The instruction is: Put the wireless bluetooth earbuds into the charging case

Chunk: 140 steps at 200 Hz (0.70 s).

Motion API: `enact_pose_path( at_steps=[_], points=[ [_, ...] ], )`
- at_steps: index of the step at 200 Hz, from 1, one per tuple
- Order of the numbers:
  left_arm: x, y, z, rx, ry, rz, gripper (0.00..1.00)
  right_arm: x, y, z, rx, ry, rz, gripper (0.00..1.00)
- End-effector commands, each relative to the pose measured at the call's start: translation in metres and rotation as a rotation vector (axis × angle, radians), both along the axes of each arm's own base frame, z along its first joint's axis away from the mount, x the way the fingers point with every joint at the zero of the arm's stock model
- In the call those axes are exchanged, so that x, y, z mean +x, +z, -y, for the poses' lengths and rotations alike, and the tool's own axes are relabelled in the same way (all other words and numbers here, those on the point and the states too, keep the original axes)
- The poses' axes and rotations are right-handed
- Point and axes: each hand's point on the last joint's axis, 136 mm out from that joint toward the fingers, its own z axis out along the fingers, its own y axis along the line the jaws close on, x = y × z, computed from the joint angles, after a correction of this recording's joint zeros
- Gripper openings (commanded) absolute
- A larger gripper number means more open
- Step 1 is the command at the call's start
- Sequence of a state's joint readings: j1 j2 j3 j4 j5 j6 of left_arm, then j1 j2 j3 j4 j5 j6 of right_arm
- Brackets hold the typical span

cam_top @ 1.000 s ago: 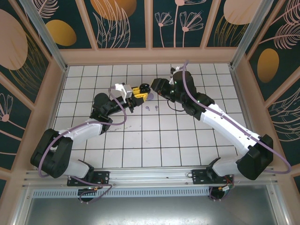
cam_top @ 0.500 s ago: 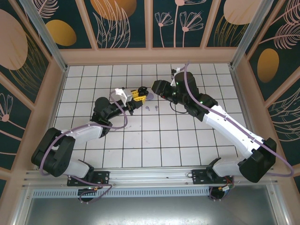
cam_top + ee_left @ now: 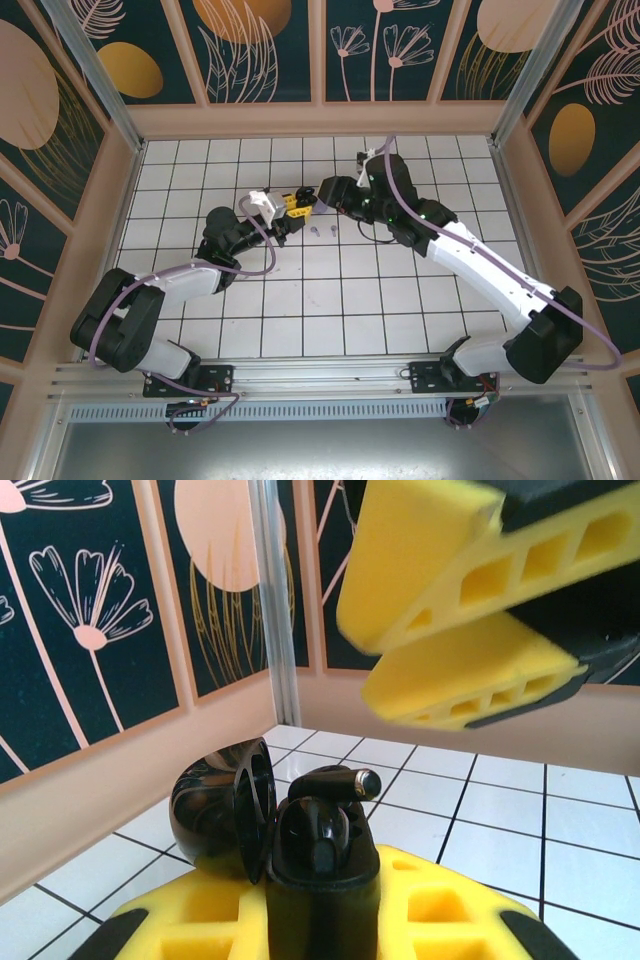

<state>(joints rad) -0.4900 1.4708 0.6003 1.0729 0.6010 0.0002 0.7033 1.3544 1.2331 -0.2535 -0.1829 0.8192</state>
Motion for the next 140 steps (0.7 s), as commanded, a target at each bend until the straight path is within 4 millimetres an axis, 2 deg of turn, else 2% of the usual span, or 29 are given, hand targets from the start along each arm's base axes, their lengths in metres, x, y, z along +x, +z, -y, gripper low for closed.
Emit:
enact_pose_path(
  at_steps=[1, 66, 140],
  points=[
    [-0.002, 0.004, 0.004, 0.01, -0.016, 0.033, 0.0, 0.0, 0.004, -0.011, 0.005, 0.034, 0.02, 0.42],
    [-0.003, 0.01, 0.007, 0.008, -0.029, 0.037, 0.0, 0.004, 0.001, -0.017, -0.016, 0.036, 0.03, 0.34],
    [-0.004, 0.01, 0.008, 0.014, -0.031, 0.038, 0.0, 0.0, 0.005, -0.023, -0.003, 0.056, 0.037, 0.25]
  ],
)
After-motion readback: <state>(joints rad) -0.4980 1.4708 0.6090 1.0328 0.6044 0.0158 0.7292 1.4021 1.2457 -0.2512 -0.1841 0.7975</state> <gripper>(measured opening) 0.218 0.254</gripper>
